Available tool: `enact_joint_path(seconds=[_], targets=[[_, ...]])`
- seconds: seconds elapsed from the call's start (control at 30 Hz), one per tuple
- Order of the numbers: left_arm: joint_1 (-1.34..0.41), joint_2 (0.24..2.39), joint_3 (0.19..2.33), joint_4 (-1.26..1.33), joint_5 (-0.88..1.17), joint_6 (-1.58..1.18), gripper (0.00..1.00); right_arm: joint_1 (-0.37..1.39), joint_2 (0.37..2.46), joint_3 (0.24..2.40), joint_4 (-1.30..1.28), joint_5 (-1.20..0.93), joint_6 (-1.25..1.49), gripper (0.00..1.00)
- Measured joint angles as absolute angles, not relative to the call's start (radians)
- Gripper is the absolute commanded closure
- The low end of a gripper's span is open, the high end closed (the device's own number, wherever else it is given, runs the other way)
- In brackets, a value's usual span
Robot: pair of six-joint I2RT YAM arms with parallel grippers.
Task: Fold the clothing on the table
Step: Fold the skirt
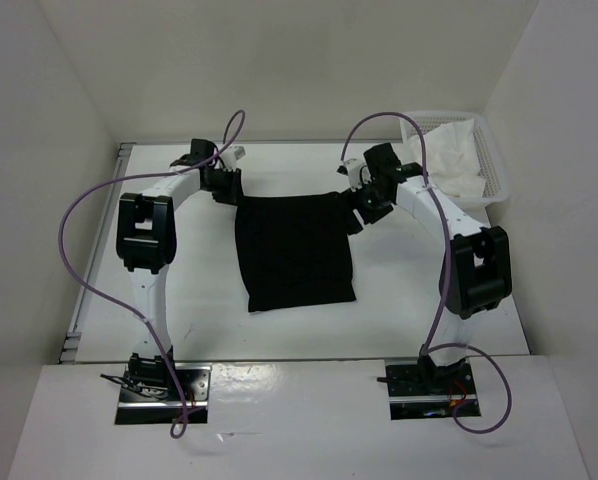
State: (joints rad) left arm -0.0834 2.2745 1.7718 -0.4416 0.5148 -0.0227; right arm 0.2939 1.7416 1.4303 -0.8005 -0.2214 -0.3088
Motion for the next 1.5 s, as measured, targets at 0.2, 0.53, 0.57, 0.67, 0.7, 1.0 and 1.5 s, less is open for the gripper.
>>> enact_joint_path(seconds=[0.2,0.53,0.57,0.67,0.7,1.0,1.5], targets=[[-0.092,2.275,1.781,-0.451,0.517,0.001,0.78,0.294,1.813,1.494,-0.761,-0.235,-0.305,0.25],[-0.131,2.244,1.731,-0.469,0.49,0.053,0.79,0.276,1.978,1.56,-0.601,-0.241,-0.235,0.25],[-0.139,2.238,1.727,-0.471,0.485,0.056,0.79,0.272,1.995,1.565,-0.585,-0.239,-0.228,0.25],[-0.168,2.222,1.719,-0.471,0.471,0.072,0.79,0.264,2.034,1.573,-0.549,-0.236,-0.21,0.25],[-0.175,2.217,1.716,-0.472,0.467,0.075,0.79,0.261,2.043,1.578,-0.543,-0.233,-0.205,0.25],[-0.206,2.209,1.701,-0.471,0.444,0.082,0.79,0.222,2.149,1.695,-0.497,-0.243,-0.179,0.25],[-0.208,2.204,1.695,-0.472,0.419,0.102,0.79,0.215,2.315,1.876,-0.495,-0.301,-0.154,0.29]])
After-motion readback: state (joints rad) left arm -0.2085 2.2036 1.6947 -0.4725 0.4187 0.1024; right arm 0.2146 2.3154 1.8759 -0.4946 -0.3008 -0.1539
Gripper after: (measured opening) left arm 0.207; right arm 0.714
